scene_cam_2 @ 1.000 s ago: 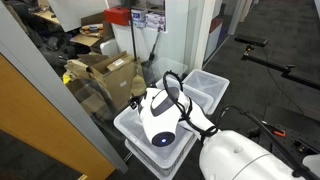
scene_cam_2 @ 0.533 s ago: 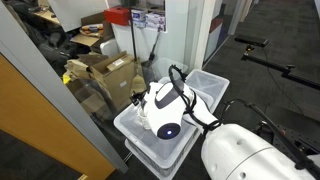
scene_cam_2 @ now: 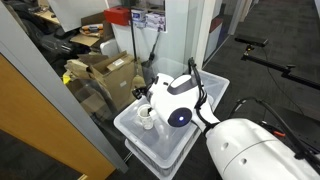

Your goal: Put the marker inside the cup

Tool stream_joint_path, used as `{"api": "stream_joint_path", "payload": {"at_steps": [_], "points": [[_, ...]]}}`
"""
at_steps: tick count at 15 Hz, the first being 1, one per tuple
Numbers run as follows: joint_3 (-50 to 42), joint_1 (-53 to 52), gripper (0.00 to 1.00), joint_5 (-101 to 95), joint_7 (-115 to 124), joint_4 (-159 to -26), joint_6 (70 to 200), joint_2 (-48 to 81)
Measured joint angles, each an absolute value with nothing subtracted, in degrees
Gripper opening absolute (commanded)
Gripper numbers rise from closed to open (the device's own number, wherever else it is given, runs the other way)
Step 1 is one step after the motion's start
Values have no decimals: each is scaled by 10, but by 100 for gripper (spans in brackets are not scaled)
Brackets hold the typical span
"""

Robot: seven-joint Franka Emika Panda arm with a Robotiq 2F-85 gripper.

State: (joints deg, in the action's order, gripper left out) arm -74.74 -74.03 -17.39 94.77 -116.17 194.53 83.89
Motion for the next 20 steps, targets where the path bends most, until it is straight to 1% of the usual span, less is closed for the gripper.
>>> {"api": "stream_joint_path", "payload": {"at_steps": [4,9,14,20], "points": [[-713,-739,100,1,807,-1197,1981,835],[-667,-740,100,142,677,-1190,1980,814],[-640,-740,100,224,591,-1187,1980,794],[-621,-737,100,276,528,-1184,1980,775]]}}
